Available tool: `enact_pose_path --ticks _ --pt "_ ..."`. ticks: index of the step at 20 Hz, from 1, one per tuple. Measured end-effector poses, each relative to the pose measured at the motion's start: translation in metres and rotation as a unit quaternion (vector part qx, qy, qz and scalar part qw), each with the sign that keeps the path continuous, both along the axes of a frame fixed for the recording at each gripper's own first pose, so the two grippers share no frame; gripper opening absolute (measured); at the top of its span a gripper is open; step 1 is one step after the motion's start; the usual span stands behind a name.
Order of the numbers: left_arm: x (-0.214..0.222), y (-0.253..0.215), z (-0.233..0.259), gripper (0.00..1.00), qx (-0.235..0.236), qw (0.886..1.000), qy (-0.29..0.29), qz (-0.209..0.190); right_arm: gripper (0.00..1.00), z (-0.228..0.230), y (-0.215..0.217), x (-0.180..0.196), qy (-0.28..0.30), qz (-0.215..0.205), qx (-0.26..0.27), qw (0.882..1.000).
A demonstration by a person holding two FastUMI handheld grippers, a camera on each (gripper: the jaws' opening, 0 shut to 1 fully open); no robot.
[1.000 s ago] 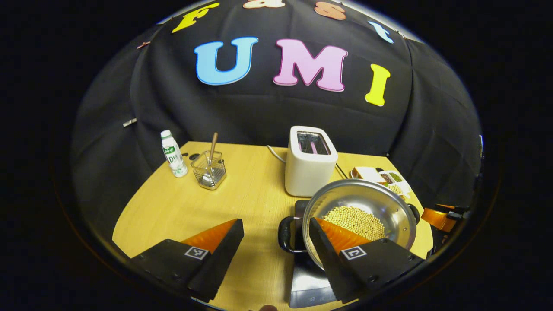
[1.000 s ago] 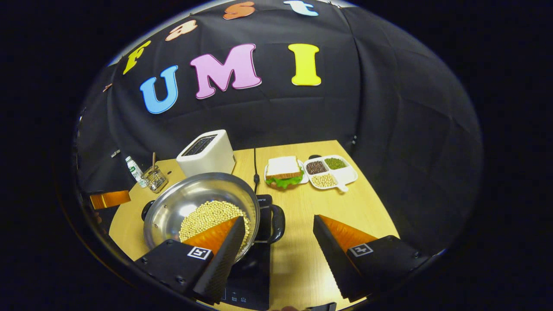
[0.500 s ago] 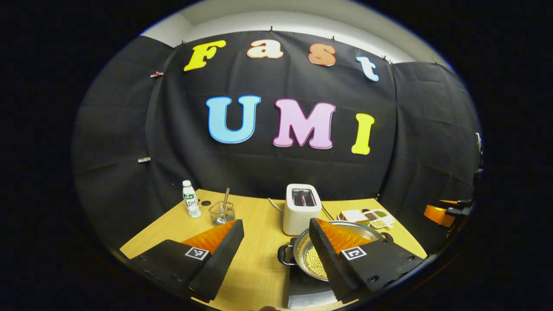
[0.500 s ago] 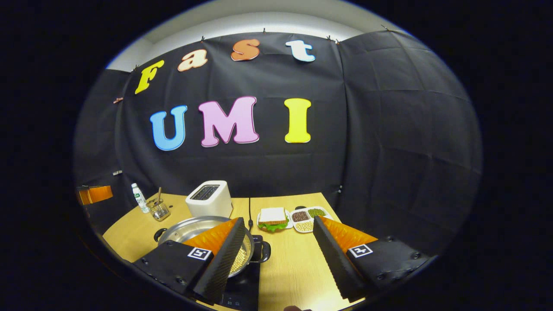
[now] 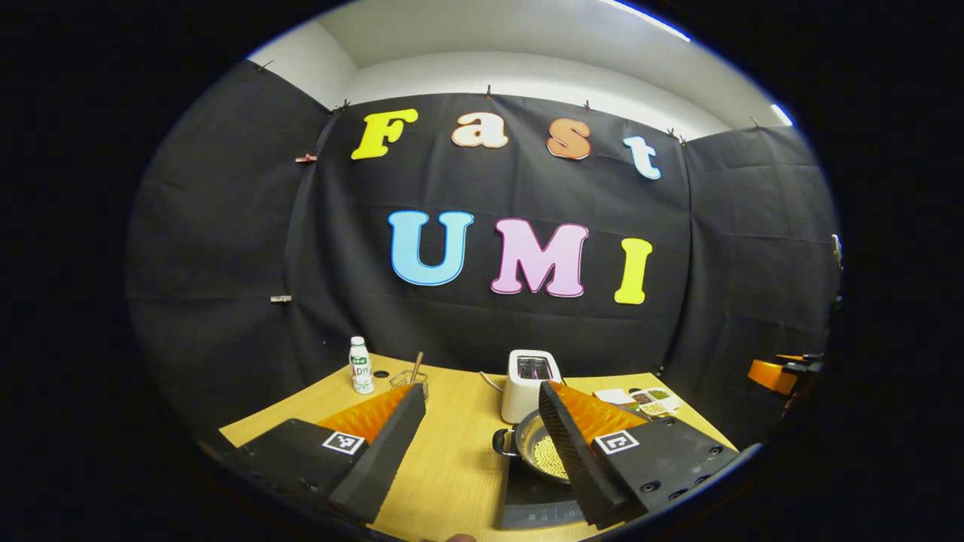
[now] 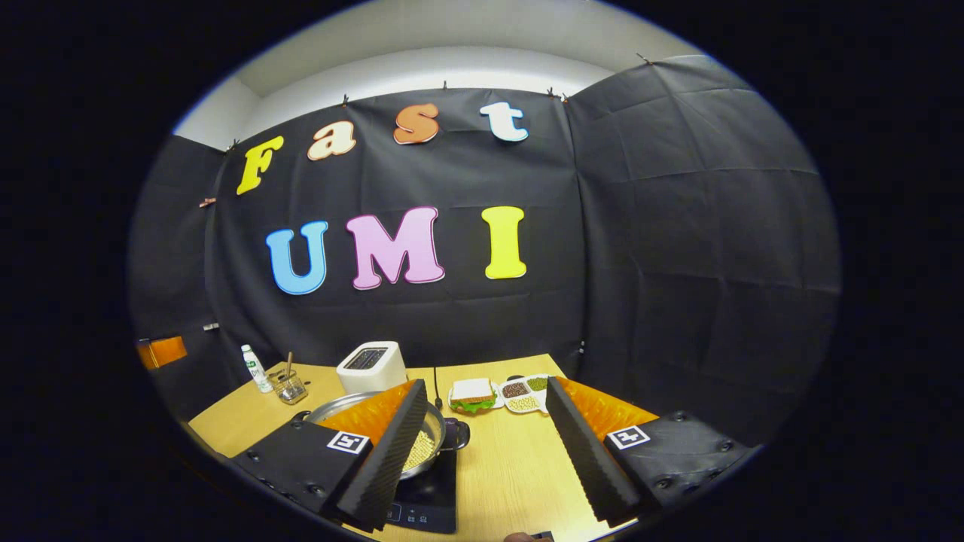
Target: First push the handle of the pot to place it horizontally, then grasp the pot with both hands and set it on the induction cooktop.
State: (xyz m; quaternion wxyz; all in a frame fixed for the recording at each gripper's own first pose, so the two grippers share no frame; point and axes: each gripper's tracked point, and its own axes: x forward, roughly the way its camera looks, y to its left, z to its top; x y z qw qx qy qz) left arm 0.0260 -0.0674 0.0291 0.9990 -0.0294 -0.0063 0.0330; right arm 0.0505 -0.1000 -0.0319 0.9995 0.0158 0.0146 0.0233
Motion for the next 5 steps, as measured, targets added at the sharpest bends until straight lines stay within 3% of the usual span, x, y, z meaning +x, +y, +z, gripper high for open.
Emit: enact_pose_path --ticks 5 --pt "-0.033 0.021 0.002 0.95 0.016 1.0 0.009 0.015 0.98 0.004 0.003 -0.032 0.0 -0.002 -0.002 1.0"
